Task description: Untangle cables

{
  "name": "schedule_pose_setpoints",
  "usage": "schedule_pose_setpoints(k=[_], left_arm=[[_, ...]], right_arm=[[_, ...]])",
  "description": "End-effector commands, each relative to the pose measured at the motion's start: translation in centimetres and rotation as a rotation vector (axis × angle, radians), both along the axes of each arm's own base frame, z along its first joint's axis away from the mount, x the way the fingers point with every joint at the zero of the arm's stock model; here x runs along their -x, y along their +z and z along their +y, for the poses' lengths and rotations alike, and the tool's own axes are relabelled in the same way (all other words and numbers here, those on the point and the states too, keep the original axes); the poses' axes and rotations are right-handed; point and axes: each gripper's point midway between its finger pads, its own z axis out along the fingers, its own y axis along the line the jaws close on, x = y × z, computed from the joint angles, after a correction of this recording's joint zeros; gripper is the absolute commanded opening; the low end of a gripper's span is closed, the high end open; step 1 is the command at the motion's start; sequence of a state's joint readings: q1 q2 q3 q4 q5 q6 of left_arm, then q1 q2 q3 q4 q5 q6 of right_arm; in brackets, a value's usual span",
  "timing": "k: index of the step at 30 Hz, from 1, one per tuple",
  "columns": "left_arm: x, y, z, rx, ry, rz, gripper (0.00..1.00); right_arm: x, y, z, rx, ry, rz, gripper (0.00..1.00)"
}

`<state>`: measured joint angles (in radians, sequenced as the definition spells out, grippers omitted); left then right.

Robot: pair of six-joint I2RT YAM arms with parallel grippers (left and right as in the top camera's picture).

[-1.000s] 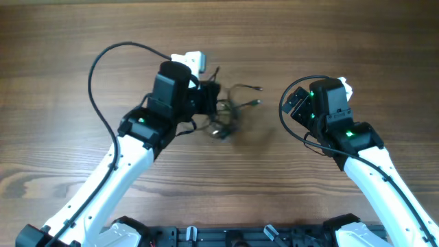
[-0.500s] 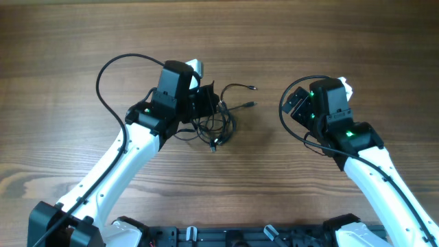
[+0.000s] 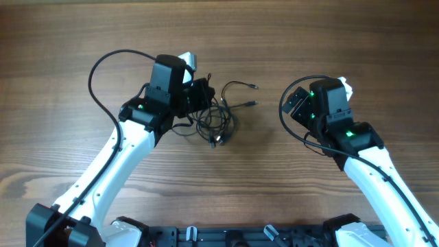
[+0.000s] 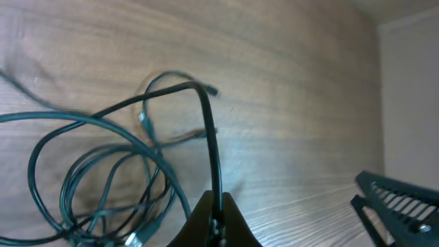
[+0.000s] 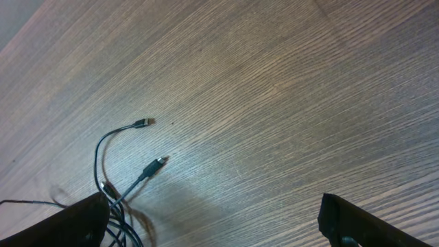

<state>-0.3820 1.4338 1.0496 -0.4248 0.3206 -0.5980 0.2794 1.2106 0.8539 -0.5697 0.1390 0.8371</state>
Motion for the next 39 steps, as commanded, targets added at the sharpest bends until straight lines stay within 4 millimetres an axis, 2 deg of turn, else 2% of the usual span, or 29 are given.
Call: schedule_pose_setpoints(k=[1,4,5,6,10,11,13,18,21,26,30,31,37,39], left_arm=[[-1.4,1.9,1.1,0.055,0.028,-0.019,0.04],[-3.8,5.7,3.4,0.128,0.068,-0.088,0.04],[-4.3,6.1,4.2,0.131,0.088,-0.098,0.04],[-4.4,5.8,4.9,0.126,0.105,-0.085,0.04],[-2.2,1.6,5.0,0.005,0.055,0.046,0.04],[-1.8,0.5,4.7,-0.028,0.043,0.075,0.04],[-1.3,-0.2,3.4,-0.03,0.004,0.097,0.04],[-1.3,0.3,-1.2,-0.066,-0.083,-0.011,0.04],[-0.7,0.4,-2.9,-0.079,-0.118,-0.034,0.04],[-0.2,0.2,-3.2,-0.089,-0.127,-0.024,0.04],[-0.6,0.2,-2.9,-0.104,-0.109,-0.036,0.04],[-0.6,0.2,-2.9,-0.103,-0.109,-0.039,0.04],[-0.7,0.3,-2.9,-0.099,-0.103,-0.037,0.04],[-0.8,0.4,-3.0,-0.095,-0.102,-0.047,0.04]], right_arm=[[-0.3,1.1,0.0,-0.014,-0.007,-0.028,1.0],[-0.3,1.0,0.0,-0.014,-0.008,-0.027,1.0],[-0.3,1.0,0.0,-0.014,-0.007,-0.026,1.0],[-0.3,1.0,0.0,-0.014,-0.007,-0.026,1.0],[-0.3,1.0,0.0,-0.014,-0.007,-0.024,1.0],[-0.3,1.0,0.0,-0.014,-0.008,-0.024,1.0],[-0.3,1.0,0.0,-0.013,-0.008,-0.024,1.0],[-0.3,0.9,0.0,-0.013,-0.007,-0.022,1.0],[-0.5,1.0,0.1,-0.027,-0.023,-0.029,1.0],[-0.3,1.3,2.7,-0.433,-0.303,0.034,1.0],[-0.3,1.3,2.7,-0.733,-0.699,0.089,1.0],[-0.1,1.2,3.2,-0.79,-0.736,0.125,1.0],[0.8,1.1,4.8,-0.839,-0.69,0.208,1.0],[1.0,1.3,5.6,-0.831,-0.597,0.227,1.0]])
